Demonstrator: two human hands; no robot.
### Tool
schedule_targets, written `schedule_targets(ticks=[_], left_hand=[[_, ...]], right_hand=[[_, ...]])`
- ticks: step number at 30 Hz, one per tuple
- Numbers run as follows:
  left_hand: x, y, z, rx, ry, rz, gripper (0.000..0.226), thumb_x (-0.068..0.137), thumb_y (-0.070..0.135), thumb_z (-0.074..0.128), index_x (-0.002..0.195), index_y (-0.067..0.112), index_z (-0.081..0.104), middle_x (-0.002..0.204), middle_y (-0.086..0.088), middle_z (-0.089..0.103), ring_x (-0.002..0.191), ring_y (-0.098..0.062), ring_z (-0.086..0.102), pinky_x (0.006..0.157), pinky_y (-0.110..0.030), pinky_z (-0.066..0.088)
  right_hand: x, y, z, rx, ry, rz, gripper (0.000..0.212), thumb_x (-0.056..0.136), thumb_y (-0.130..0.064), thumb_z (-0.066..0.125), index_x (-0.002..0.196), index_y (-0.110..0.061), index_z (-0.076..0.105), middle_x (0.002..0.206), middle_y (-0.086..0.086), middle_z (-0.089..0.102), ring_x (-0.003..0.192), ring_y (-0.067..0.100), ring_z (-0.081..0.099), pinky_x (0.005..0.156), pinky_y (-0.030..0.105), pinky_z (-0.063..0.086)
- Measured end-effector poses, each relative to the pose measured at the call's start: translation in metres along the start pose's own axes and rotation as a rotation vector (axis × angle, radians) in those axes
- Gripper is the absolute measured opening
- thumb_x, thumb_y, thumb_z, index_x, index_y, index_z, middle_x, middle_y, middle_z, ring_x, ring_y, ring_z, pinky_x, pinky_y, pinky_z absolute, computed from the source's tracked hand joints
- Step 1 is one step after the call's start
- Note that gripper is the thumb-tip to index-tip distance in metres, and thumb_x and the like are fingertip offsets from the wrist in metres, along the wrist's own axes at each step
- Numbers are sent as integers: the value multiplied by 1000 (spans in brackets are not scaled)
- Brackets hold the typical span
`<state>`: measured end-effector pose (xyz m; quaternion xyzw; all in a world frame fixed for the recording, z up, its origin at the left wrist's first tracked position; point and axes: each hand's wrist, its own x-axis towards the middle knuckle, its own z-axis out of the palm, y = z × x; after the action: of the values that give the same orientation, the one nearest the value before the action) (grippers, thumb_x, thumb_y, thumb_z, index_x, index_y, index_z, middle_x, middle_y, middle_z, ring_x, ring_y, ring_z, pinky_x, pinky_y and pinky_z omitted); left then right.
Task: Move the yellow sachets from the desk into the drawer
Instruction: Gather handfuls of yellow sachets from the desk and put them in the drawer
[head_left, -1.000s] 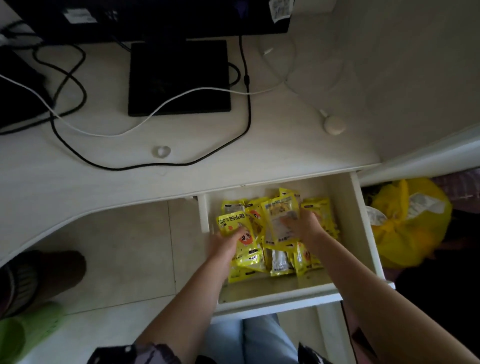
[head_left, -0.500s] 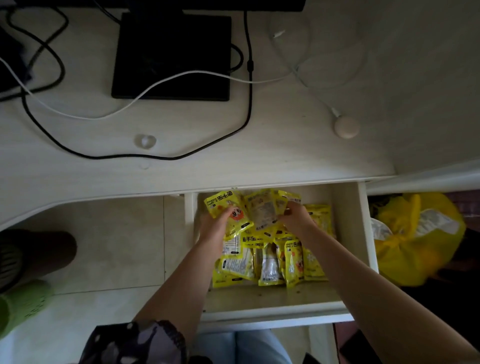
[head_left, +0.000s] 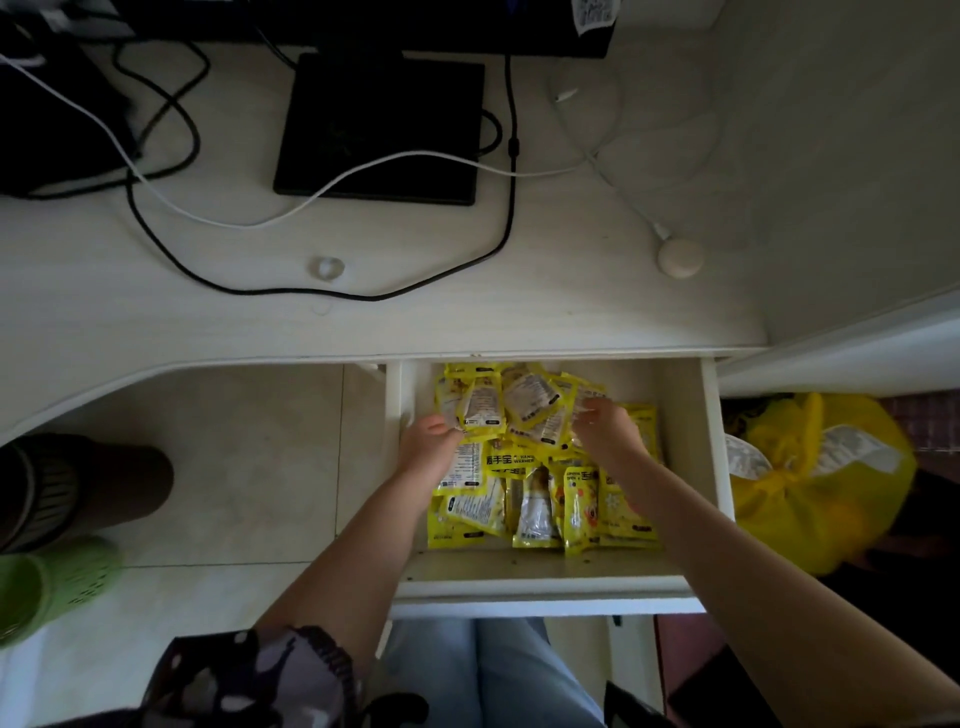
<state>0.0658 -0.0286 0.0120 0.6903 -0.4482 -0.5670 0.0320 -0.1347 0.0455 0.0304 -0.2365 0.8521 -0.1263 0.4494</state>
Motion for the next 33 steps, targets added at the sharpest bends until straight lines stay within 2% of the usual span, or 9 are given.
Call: schedule_targets(ticks=[3, 5, 7, 10, 16, 19, 23, 30, 33], left_hand=[[-20, 4, -6, -28, -14, 72, 22, 89, 8, 60, 112, 6, 58, 121, -13, 63, 96, -19, 58, 76, -29, 49], [-35, 4, -11, 11, 22, 152, 24, 90, 9, 60, 114, 7, 59, 119, -11, 64, 93, -15, 57, 70, -16, 49], [-52, 4, -17, 118, 86, 231, 26, 90, 11, 59, 116, 8, 60, 115, -7, 66, 88, -11, 58, 56, -3, 42], [-77, -3, -29, 224, 175, 317, 27, 89, 14, 59, 115, 11, 62, 108, -5, 69, 91, -18, 64, 73, -20, 46], [-118, -38, -57, 292, 279, 374, 25, 90, 16, 56, 114, 13, 61, 100, -4, 70, 93, -19, 64, 78, -31, 51], [-130, -62, -72, 348, 328, 364, 23, 90, 14, 51, 110, 9, 60, 95, -8, 67, 86, -20, 57, 72, -32, 45], [-147, -97, -100, 291, 415, 290, 29, 91, 16, 50, 118, 17, 59, 98, -7, 67, 95, -22, 59, 81, -38, 52], [-169, -157, -159, 239, 596, 176, 27, 94, 25, 48, 119, 26, 59, 101, -4, 64, 86, -16, 63, 81, -34, 56], [-180, -181, -192, 236, 661, 134, 26, 94, 27, 48, 117, 28, 59, 102, -2, 64, 84, -15, 63, 79, -32, 55]], right_hand=[[-17, -4, -8, -57, 34, -67, 40, 90, -9, 46, 129, -13, 54, 107, 11, 67, 74, 23, 62, 55, 25, 48], [-31, -8, -12, -100, 40, -128, 40, 90, -10, 46, 129, -11, 54, 109, 10, 67, 80, 24, 62, 58, 25, 44], [-47, -12, -13, -131, 34, -193, 42, 91, -10, 48, 133, -10, 50, 121, 11, 64, 98, 25, 62, 69, 24, 44], [-70, -19, -10, -189, 24, -322, 41, 92, -10, 50, 133, -8, 49, 126, 10, 62, 114, 26, 59, 86, 29, 47], [-108, -38, 18, -341, -36, -527, 37, 93, -14, 50, 130, -10, 49, 124, 10, 60, 111, 26, 59, 88, 33, 48], [-122, -50, 40, -402, -94, -580, 41, 93, -14, 49, 135, -11, 47, 127, 9, 60, 115, 25, 58, 90, 32, 47], [-141, -72, 73, -481, -158, -679, 39, 94, -15, 47, 132, -11, 48, 127, 8, 60, 114, 25, 59, 93, 33, 47], [-181, -115, 153, -673, -243, -876, 30, 91, -12, 45, 120, -6, 50, 114, 17, 58, 104, 34, 57, 82, 37, 49], [-203, -134, 191, -688, -283, -926, 36, 92, -14, 44, 127, -9, 49, 122, 15, 57, 111, 30, 55, 90, 36, 48]])
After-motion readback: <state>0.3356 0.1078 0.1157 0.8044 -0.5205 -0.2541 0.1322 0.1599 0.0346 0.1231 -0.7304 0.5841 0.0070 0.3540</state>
